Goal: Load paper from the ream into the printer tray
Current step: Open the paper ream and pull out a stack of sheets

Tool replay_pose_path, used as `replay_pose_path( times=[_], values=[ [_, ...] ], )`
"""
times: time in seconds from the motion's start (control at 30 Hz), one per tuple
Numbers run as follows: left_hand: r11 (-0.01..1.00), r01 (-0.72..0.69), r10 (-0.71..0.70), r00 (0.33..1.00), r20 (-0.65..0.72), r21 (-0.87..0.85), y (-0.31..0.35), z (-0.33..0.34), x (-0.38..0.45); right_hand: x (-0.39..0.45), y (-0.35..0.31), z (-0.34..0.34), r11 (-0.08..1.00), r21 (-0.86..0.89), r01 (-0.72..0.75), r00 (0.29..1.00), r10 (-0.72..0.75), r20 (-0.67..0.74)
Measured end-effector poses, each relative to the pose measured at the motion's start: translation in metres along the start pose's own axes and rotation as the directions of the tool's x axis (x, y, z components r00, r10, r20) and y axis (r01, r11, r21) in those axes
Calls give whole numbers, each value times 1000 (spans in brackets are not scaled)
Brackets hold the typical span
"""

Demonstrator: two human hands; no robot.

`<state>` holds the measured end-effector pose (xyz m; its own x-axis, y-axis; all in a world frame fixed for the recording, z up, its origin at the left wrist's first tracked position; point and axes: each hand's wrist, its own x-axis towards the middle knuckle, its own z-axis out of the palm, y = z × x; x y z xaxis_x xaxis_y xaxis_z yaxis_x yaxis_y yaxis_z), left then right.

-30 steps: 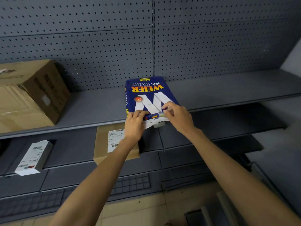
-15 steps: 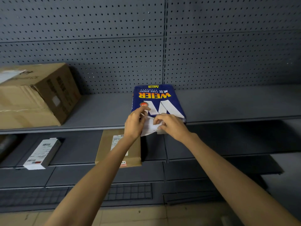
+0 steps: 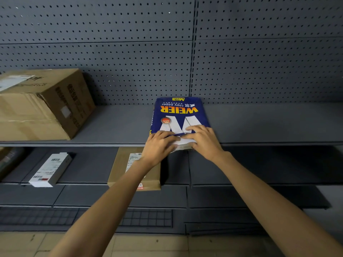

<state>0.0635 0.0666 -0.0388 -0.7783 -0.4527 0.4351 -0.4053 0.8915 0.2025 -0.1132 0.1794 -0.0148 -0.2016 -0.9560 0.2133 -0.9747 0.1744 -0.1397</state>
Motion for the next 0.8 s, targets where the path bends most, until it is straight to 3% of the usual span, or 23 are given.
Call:
replay_pose_path(
  times=[0.17, 0.8],
  values=[
    [999, 30, -27, 997, 75, -33, -3, -6, 8, 11, 2, -12, 995, 99, 3, 999, -8, 50],
    [973, 143, -116, 981, 157, -179, -14, -9, 23, 24, 12, -18, 984, 169, -57, 991, 35, 132]
  ],
)
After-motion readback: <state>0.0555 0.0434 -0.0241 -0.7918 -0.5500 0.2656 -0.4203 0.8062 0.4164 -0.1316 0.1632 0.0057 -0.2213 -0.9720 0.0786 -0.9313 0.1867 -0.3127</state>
